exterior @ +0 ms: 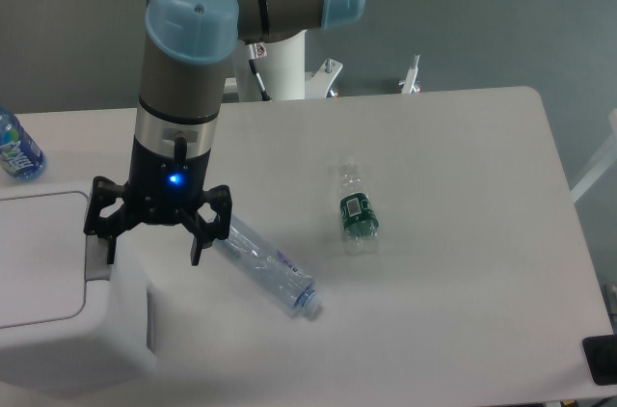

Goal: Open the trash can

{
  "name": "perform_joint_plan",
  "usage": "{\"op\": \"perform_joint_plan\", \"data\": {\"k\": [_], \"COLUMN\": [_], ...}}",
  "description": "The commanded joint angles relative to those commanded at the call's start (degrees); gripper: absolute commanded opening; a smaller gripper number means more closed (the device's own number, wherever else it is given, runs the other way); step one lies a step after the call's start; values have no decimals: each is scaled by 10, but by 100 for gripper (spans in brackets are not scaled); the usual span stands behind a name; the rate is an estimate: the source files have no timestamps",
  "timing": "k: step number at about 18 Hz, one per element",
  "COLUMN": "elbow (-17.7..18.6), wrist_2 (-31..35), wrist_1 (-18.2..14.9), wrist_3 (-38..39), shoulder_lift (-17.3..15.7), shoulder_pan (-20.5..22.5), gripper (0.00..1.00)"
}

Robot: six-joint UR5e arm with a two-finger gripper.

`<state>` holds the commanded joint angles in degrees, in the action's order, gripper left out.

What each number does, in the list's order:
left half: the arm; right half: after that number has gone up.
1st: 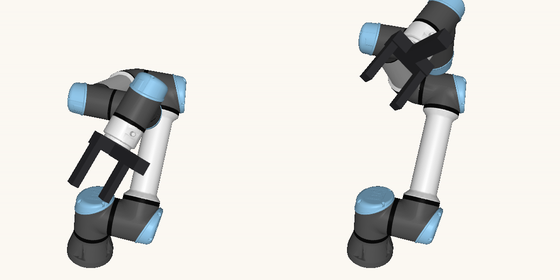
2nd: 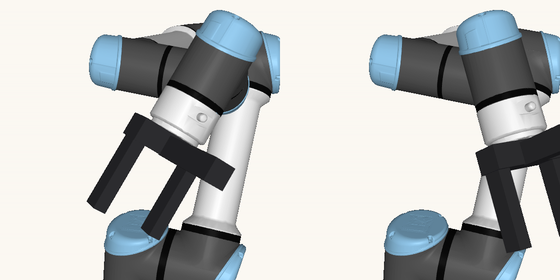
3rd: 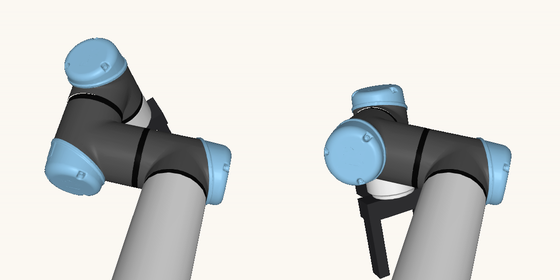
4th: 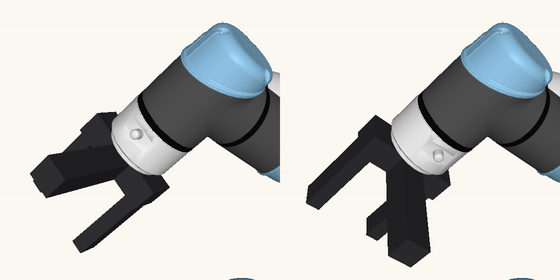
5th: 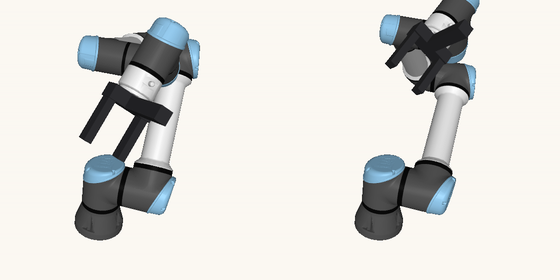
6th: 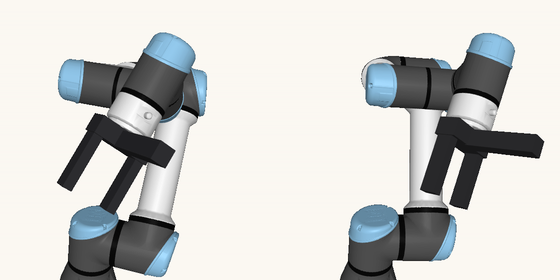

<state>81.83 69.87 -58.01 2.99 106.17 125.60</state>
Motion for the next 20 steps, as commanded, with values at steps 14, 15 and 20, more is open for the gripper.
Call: {"op": "perform_joint_plan", "data": {"k": [14,15,20], "elbow": [2,2,-13], "wrist_2": [0,0,0], "wrist_1": [2,2,4], "wrist_3": [-1,-1,-3], "shoulder_lift": [3,3,-3], "shoulder_pan": [-1,-1,0], "gripper": [100,100,100]}}
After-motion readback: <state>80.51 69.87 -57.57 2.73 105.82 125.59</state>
